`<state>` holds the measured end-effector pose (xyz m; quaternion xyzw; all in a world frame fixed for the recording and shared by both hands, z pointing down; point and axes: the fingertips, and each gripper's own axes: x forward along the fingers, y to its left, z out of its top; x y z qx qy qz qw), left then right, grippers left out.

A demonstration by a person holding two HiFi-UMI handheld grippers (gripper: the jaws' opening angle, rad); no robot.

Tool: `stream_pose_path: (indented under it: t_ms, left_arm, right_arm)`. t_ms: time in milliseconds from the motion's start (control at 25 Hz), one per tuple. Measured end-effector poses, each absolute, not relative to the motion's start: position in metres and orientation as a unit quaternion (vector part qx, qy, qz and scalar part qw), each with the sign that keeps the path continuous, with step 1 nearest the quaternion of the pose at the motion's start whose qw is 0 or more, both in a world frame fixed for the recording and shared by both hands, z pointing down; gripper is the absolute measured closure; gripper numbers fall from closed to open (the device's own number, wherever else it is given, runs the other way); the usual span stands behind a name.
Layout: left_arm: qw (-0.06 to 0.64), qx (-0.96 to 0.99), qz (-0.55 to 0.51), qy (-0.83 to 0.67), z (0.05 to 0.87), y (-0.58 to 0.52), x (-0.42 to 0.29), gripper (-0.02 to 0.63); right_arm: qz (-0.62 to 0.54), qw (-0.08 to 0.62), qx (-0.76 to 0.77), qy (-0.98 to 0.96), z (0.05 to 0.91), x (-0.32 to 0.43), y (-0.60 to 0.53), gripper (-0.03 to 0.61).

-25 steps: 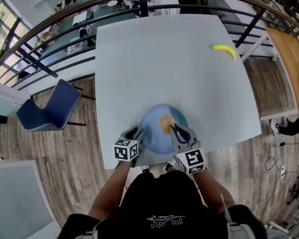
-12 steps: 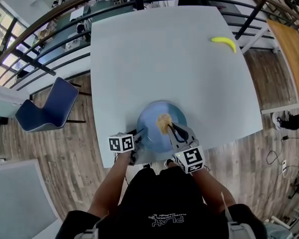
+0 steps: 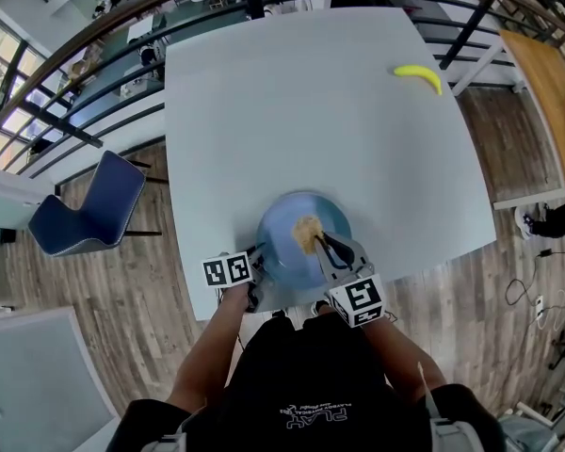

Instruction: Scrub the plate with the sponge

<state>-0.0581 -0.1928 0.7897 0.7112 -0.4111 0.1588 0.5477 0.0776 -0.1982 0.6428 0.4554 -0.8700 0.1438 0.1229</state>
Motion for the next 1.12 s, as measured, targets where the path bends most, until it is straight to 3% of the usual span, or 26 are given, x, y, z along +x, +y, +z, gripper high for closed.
stream_pose_path:
  t_ms: [400,1120]
  left_arm:
    - [0.554,0.714,0.136,-0.407,0.779,-0.195,-0.054,0.584]
    - [0.461,0.775,0.058,-0.429,0.676,-0.232,-0.053,0.583]
  right_arm:
    - [0.143,0.130,0.462,-0.865,0.646,0.082,-0.194,0.537]
    - [0.109,0.183,0.468,-0.858,0.613,0.066,-0.199,0.537]
